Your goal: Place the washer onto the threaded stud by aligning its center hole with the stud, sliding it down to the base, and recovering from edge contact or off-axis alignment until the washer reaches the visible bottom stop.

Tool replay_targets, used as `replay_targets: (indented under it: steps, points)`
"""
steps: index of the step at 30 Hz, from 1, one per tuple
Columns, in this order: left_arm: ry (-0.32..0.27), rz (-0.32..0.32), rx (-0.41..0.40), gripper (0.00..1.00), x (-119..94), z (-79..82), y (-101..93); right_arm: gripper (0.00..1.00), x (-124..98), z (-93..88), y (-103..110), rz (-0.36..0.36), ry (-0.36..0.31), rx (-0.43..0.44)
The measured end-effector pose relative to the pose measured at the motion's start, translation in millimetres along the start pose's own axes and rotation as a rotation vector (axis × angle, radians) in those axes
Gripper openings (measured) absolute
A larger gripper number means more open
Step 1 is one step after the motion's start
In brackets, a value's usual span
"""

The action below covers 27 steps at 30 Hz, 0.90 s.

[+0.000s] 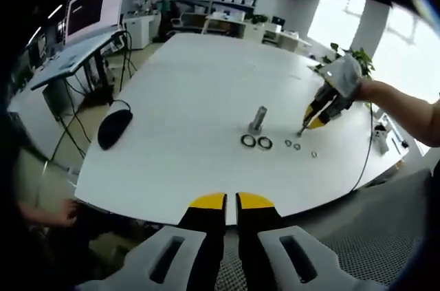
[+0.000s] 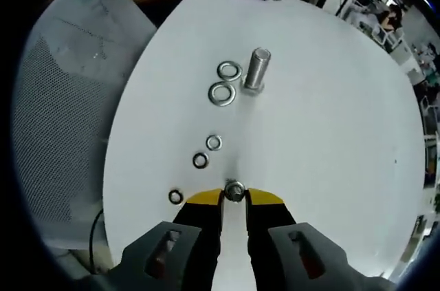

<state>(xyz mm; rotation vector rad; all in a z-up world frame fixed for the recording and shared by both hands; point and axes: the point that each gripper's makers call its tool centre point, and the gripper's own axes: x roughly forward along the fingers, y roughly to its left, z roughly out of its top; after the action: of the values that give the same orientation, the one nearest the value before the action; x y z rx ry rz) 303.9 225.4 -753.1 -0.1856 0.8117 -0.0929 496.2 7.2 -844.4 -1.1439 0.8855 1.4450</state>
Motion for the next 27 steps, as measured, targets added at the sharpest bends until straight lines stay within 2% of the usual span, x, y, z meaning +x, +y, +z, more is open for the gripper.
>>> replay_targets:
  steps: [14, 27]
  points:
    - [-0.004, 0.004, -0.001, 0.03, -1, 0.5, -0.5, 0.14, 16, 1.3, 7, 0.007, 0.012, 0.012]
    - [-0.007, 0.003, -0.003, 0.03, -1, 1.1, 0.8, 0.13, 18, 4.9, 15, 0.012, 0.024, 0.015]
